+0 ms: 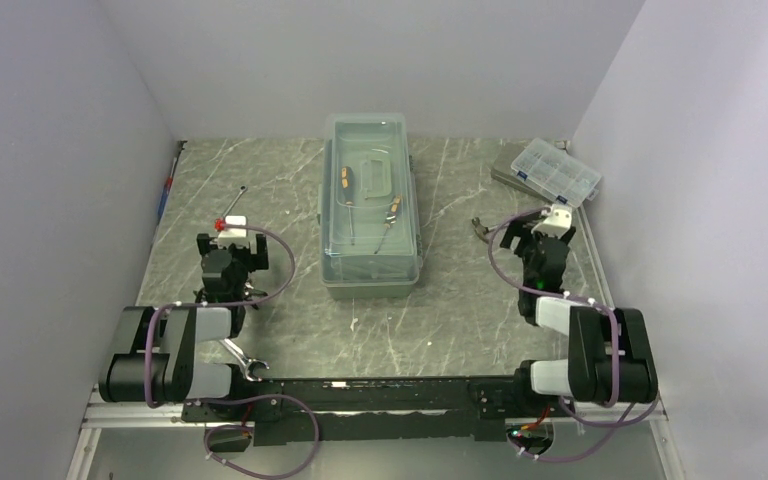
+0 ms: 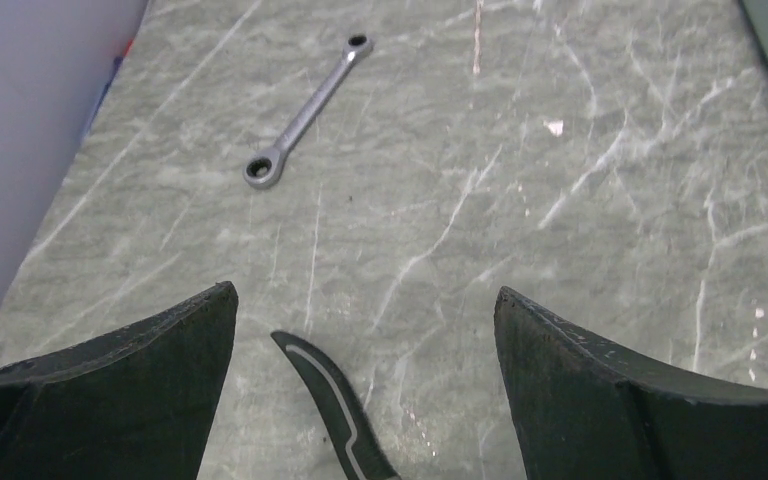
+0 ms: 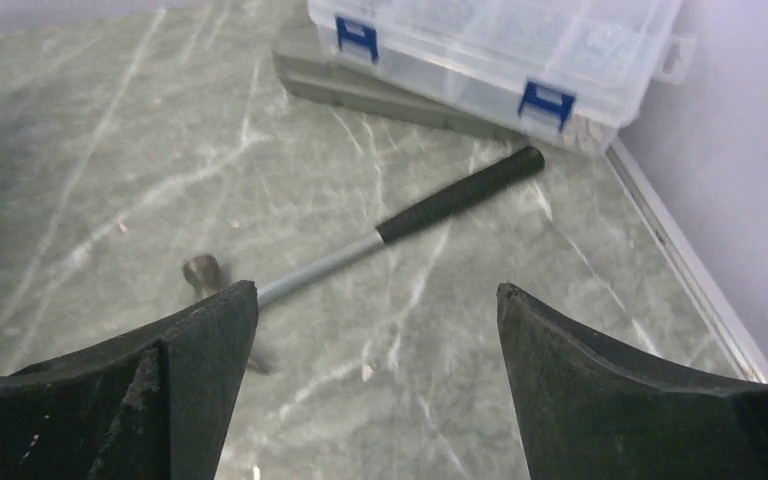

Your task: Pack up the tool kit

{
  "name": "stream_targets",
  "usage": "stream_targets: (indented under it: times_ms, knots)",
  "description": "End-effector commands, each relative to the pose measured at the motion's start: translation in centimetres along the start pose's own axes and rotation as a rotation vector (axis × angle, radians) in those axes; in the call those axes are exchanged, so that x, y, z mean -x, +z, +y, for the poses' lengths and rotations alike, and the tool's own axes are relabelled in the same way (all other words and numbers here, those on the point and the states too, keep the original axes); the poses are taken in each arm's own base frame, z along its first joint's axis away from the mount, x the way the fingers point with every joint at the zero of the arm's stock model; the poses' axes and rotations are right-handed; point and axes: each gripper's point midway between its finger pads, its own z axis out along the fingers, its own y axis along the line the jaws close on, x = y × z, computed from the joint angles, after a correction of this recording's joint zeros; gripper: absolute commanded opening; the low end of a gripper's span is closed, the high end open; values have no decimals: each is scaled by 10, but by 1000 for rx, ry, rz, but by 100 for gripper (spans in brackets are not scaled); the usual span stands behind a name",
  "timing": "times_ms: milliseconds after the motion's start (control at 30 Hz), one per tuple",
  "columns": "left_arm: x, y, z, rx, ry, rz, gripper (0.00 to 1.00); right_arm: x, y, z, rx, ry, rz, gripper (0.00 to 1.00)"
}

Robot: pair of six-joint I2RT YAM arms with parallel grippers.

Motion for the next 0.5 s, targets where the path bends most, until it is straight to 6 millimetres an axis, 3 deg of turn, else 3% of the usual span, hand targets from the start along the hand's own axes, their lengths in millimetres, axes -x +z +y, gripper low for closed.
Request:
stream_targets:
  times_ms: [0, 33, 100, 200, 467]
  knots:
    - [38, 10, -2, -19, -31, -122, 99, -15, -11, -5, -2, 45, -108, 90]
    - [37, 10, 5, -3, -35, -115, 99, -11, -12, -8, -13, 43, -161, 90]
    - [36, 10, 6, 0, -35, -110, 99, -20, -8, 1, 35, 10, -83, 91]
    - [37, 10, 7, 2, -36, -117, 99, -24, -3, 8, 80, -16, -55, 99]
    - [37, 10, 7, 3, -36, -118, 99, -24, 5, 6, 58, -13, -40, 100]
